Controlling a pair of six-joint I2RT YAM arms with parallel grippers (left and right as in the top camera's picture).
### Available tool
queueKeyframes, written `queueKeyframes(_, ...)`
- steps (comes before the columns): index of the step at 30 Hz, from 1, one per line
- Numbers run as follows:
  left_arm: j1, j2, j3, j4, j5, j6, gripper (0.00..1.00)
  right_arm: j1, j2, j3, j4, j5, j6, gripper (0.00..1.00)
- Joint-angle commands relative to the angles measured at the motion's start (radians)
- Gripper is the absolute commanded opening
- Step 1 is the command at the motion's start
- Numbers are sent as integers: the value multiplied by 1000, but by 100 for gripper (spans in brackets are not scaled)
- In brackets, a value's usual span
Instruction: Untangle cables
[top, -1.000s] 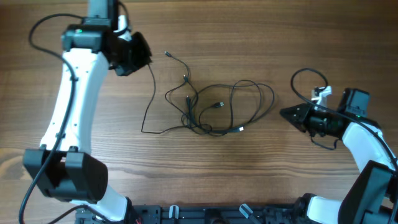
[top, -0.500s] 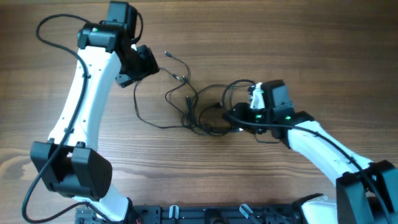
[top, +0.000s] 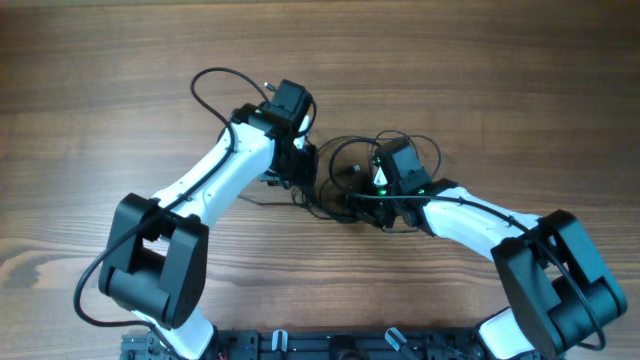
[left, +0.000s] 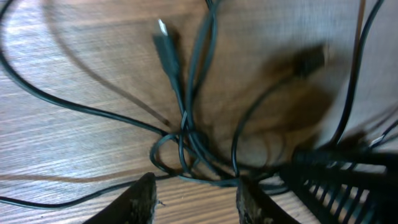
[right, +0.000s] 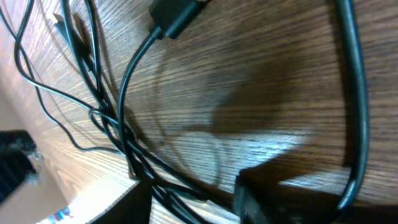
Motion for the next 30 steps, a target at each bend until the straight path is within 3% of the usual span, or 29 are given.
queueKeyframes(1, -1, 4, -11, 2, 12, 158, 45, -38, 22, -18, -20, -24, -67, 39)
queueKeyframes(4, 3, 5, -11, 1, 12, 261, 45, -148, -55, 3, -37, -230, -168, 47)
queueKeyframes(9, 24, 48, -11, 11, 12, 388, 45, -158, -122, 2, -122, -323, -106, 46)
queueKeyframes(14, 69, 119, -14, 32, 28, 470, 43, -43, -121, -16, -166, -139, 137, 48)
queueKeyframes(17, 78, 150, -14, 46, 126, 522, 41, -4, -121, -16, -150, -29, 176, 47)
queueKeyframes(21, 77, 187, -23, 72, 132, 521, 38, 0, -107, -18, -154, 13, 229, 41)
queueKeyframes(23, 71, 191, -40, 77, 159, 521, 31, 0, -82, -18, -156, 12, 229, 40)
queueKeyframes(25, 70, 191, -40, 63, 158, 521, 8, 0, -61, -18, -156, 14, 229, 39)
queueKeyframes(30, 70, 156, -18, 23, 158, 511, 4, 0, -14, -18, -156, 30, 228, 38)
